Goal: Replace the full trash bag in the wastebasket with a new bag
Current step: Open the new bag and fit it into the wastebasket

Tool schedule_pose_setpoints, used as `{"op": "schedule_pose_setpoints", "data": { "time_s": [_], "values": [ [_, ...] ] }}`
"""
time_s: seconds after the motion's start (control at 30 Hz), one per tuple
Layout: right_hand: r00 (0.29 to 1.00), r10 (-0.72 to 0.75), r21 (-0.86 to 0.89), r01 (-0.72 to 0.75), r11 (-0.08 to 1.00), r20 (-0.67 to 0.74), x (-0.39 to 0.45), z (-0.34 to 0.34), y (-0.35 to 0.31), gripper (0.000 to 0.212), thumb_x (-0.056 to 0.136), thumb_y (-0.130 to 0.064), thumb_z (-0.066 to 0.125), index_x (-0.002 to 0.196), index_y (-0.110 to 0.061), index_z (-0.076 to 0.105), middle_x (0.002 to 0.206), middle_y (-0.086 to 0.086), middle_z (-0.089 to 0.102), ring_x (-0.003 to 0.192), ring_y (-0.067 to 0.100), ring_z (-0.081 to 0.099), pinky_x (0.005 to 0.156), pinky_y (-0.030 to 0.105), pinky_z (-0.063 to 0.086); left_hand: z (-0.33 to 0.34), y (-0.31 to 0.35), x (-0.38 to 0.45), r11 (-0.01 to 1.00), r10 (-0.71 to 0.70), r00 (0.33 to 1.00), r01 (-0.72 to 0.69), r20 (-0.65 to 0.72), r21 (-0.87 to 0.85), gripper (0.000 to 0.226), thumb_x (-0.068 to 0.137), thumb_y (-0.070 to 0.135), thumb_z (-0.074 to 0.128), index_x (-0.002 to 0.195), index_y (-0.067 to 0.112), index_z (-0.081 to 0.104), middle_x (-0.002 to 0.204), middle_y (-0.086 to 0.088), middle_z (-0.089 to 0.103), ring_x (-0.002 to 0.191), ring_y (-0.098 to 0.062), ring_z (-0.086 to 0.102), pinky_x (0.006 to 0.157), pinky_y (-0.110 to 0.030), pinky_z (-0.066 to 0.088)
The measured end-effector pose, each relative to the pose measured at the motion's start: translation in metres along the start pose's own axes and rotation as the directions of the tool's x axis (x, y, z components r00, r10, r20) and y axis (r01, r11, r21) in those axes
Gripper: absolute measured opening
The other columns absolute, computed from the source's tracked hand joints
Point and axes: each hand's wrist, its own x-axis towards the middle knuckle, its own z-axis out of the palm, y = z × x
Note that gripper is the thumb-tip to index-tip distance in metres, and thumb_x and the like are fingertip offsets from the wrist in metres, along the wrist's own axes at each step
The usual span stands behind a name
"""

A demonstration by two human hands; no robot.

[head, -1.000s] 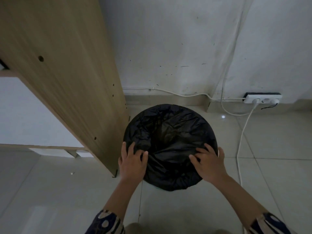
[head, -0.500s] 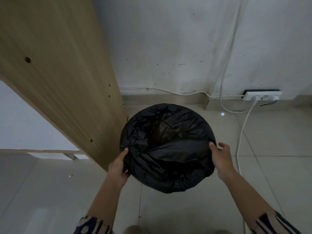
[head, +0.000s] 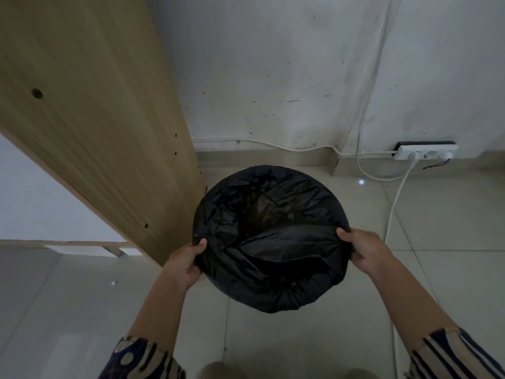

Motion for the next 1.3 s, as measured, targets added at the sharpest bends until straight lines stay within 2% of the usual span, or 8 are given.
{"op": "schedule_pose_setpoints", "data": {
  "time_s": [0.23,0.33,0.43,0.77,0.97,1.1,1.17,1.3],
  "values": [
    [0.998,-0.056,-0.122,0.055,0.991,-0.002,0.0,-0.005,-0.006,0.051,0.081,-0.006,0.063,0.129,-0.007,0.048,0.111,0.009,0.057,0.097,0.021,0.054,0.077,0.033,0.044,0.007,0.012,-0.01,0.951,0.063,0.989,-0.019,-0.135,0.308,0.043,0.079,0.032,0.068,0.116,0.014,0.055,0.116,-0.002,0.057,0.103,-0.023,0.051,0.085,-0.038,0.041],
    [0.988,-0.151,-0.242,0.147,0.959,0.002,0.005,0.0,-0.017,0.06,0.082,-0.03,0.065,0.133,-0.012,0.042,0.124,0.008,0.051,0.111,0.025,0.05,0.088,0.035,0.039,0.014,0.023,-0.001,0.934,0.132,0.971,-0.054,-0.201,0.352,0.064,0.08,0.054,0.058,0.126,0.009,0.051,0.113,-0.003,0.054,0.104,-0.027,0.051,0.087,-0.037,0.041],
    [0.974,-0.224,-0.329,0.216,0.919,0.015,0.012,0.014,-0.033,0.038,0.09,-0.039,0.05,0.111,-0.008,0.059,0.112,0.011,0.059,0.095,0.023,0.054,0.085,0.03,0.039,0.024,0.034,0.012,0.905,0.134,0.955,-0.009,-0.266,0.426,0.076,0.087,0.061,0.037,0.133,0.0,0.042,0.131,-0.015,0.052,0.118,-0.034,0.049,0.093,-0.04,0.041],
    [0.989,-0.149,-0.231,0.143,0.962,-0.006,0.049,0.024,-0.046,0.027,0.09,-0.01,0.054,0.113,0.002,0.06,0.108,0.017,0.063,0.093,0.025,0.058,0.086,0.033,0.045,0.029,0.057,0.036,0.899,0.077,0.986,-0.005,-0.146,0.439,0.044,0.096,0.028,0.044,0.13,0.001,0.046,0.129,-0.014,0.054,0.116,-0.034,0.052,0.089,-0.038,0.044],
    [0.998,0.038,-0.264,-0.024,0.964,0.047,0.062,0.016,-0.05,0.035,0.09,-0.025,0.054,0.114,0.001,0.058,0.113,0.015,0.063,0.108,0.029,0.058,0.102,0.042,0.042,0.033,0.059,0.038,0.873,-0.065,0.991,0.113,-0.118,0.474,0.051,0.096,0.036,0.037,0.13,0.0,0.045,0.134,-0.015,0.05,0.114,-0.031,0.051,0.089,-0.035,0.038],
    [0.996,-0.079,-0.348,0.092,0.933,0.05,0.065,0.019,-0.054,0.03,0.088,-0.025,0.054,0.108,-0.004,0.061,0.101,0.01,0.06,0.092,0.024,0.054,0.078,0.033,0.043,0.043,0.064,0.043,0.835,0.047,0.983,0.059,-0.177,0.548,0.045,0.096,0.033,0.032,0.119,0.0,0.051,0.121,-0.01,0.053,0.108,-0.03,0.051,0.084,-0.032,0.039],
    [0.96,-0.278,-0.406,0.268,0.874,0.035,0.07,0.028,-0.058,0.023,0.087,-0.021,0.054,0.101,-0.006,0.064,0.107,0.012,0.061,0.09,0.022,0.054,0.074,0.03,0.043,0.047,0.067,0.054,0.728,0.197,0.969,-0.044,-0.147,0.684,0.049,0.095,0.04,0.032,0.123,0.005,0.052,0.124,-0.006,0.053,0.113,-0.031,0.051,0.094,-0.034,0.039],
    [0.816,-0.532,-0.642,0.535,0.549,0.225,0.081,0.056,-0.065,0.029,0.088,-0.024,0.057,0.112,-0.008,0.063,0.117,0.011,0.062,0.105,0.024,0.057,0.092,0.027,0.041,0.067,0.077,0.062,0.378,0.515,0.856,-0.278,0.049,0.883,0.046,0.095,0.043,0.033,0.118,0.01,0.055,0.12,-0.011,0.057,0.108,-0.029,0.053,0.088,-0.036,0.039]
  ]
}}
